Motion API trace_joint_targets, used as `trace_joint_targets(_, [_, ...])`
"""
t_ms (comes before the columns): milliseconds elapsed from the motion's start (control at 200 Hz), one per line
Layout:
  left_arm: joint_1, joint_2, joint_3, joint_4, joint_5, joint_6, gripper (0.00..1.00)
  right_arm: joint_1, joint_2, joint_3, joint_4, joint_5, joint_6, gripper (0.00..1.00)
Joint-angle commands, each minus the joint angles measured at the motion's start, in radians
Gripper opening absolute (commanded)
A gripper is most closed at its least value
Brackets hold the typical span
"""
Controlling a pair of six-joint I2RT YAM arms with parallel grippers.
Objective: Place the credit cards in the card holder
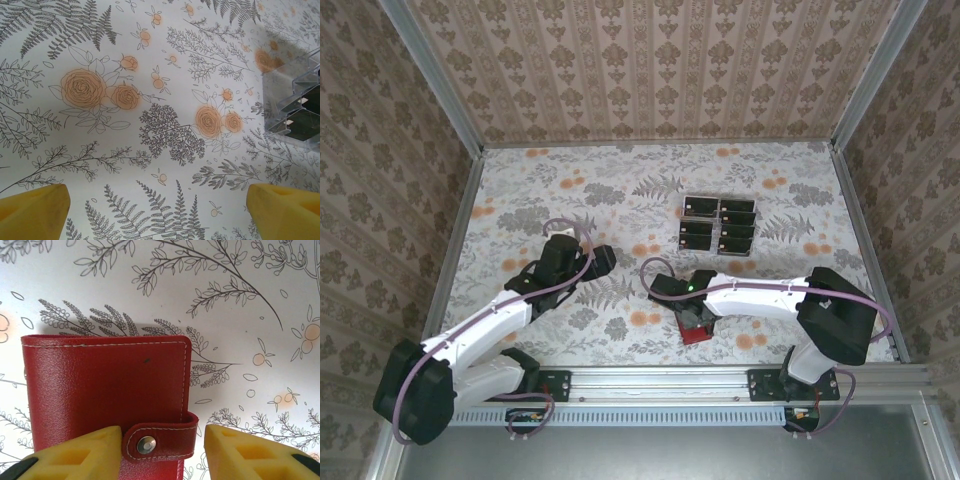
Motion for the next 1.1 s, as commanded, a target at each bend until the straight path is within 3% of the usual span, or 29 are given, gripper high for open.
trace_joint_targets(0, [0.009,0.01,-0.007,0.007,-0.007,-0.005,1.0,0.007,-0.015,-0.024,-0.014,0.023,0.022,0.45])
trace_joint_targets(90, [0.009,0.014,-0.005,0.009,-0.007,-0.005,1.0,0.007,-0.023,-0.045,0.0,0.021,0.027,0.41])
trace_joint_targets(245, [0.009,0.02,-0.004,0.012,-0.007,-0.006,1.0,0.007,0.003,-0.063,0.025,0.0,0.029,0.25])
trace_joint_targets(390, [0.01,0.025,-0.001,0.012,-0.004,-0.005,1.0,0.007,0.019,-0.072,0.045,-0.011,0.024,0.0])
trace_joint_targets(710, [0.029,0.05,-0.02,0.034,0.041,-0.015,1.0,-0.01,-0.059,0.081,0.1,-0.048,-0.028,0.0])
trace_joint_targets(1090, [0.068,0.054,-0.099,0.225,0.197,-0.091,1.0,-0.073,0.06,0.223,0.281,-0.166,-0.042,0.0])
